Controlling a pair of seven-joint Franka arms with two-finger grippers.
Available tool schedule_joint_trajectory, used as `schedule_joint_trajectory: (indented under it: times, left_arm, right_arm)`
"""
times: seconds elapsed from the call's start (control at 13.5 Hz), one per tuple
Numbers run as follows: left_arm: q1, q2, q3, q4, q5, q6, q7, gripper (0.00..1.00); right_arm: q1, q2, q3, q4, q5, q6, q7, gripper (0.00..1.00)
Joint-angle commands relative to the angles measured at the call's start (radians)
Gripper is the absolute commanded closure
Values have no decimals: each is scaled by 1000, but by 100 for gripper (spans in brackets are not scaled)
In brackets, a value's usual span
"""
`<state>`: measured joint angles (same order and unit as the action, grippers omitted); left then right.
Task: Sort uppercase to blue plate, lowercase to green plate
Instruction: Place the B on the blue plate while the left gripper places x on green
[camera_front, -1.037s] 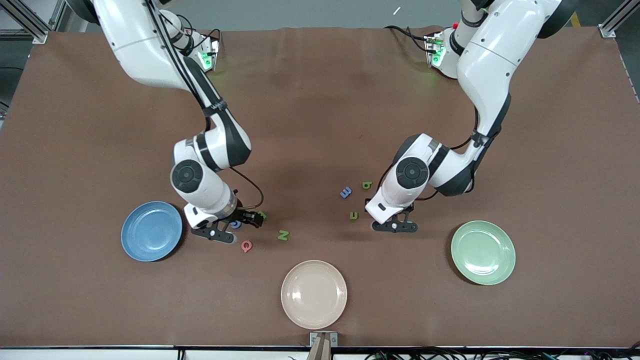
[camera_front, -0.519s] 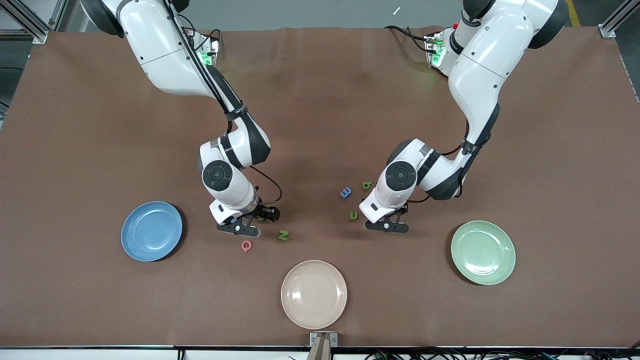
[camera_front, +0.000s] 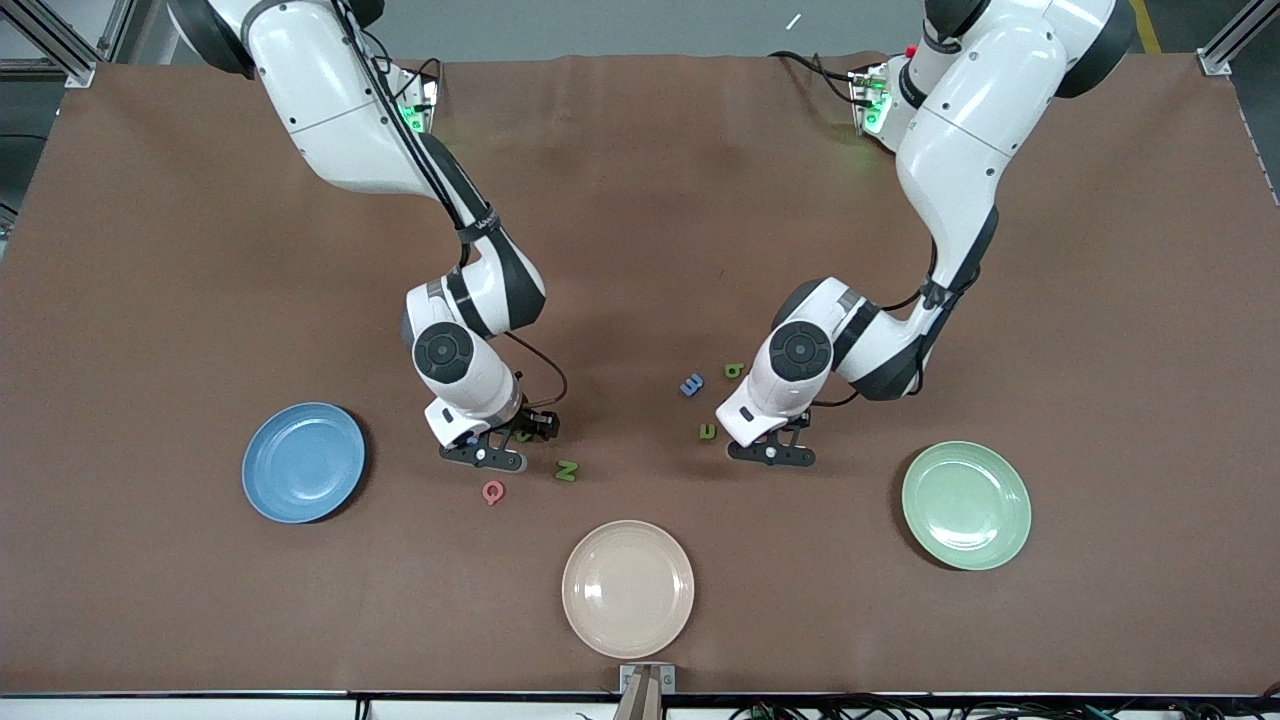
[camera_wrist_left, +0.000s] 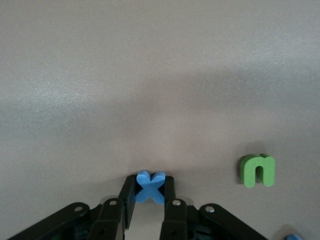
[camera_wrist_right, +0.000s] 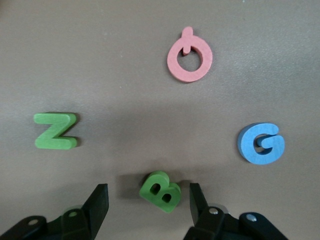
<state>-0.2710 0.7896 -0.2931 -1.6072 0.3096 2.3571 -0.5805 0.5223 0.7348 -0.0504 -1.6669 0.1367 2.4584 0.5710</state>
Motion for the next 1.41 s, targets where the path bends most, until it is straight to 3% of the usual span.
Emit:
schedule_joint_trajectory:
  times: [0.0, 0.37, 0.74, 0.96, 1.19, 1.26, 1.33]
  left_arm:
    - [24, -18, 8, 9, 17, -7, -2, 98]
    - [151, -92, 6, 9, 19, -22, 54, 99]
    - [284, -101, 8, 6, 19, -24, 106, 98]
    - [347, -98, 14, 7, 19, -30, 201, 98]
    - [427, -90, 12, 9, 19, -30, 310, 96]
    - [438, -86, 12, 9, 19, -30, 330, 94]
    - [446, -84, 12, 9, 17, -30, 343, 82]
  right_arm:
    - [-2, 11, -3, 1, 4, 7, 4, 30]
    - [-2, 11, -3, 1, 4, 7, 4, 56]
    - [-7, 5, -3, 4, 4, -2, 4, 84]
    - [-41, -12, -29, 35, 4, -38, -16, 88]
    - [-86, -21, -75, 122, 3, -169, -118, 88]
    - [-103, -25, -91, 140, 1, -217, -167, 88]
    - [-122, -34, -118, 147, 1, -252, -237, 88]
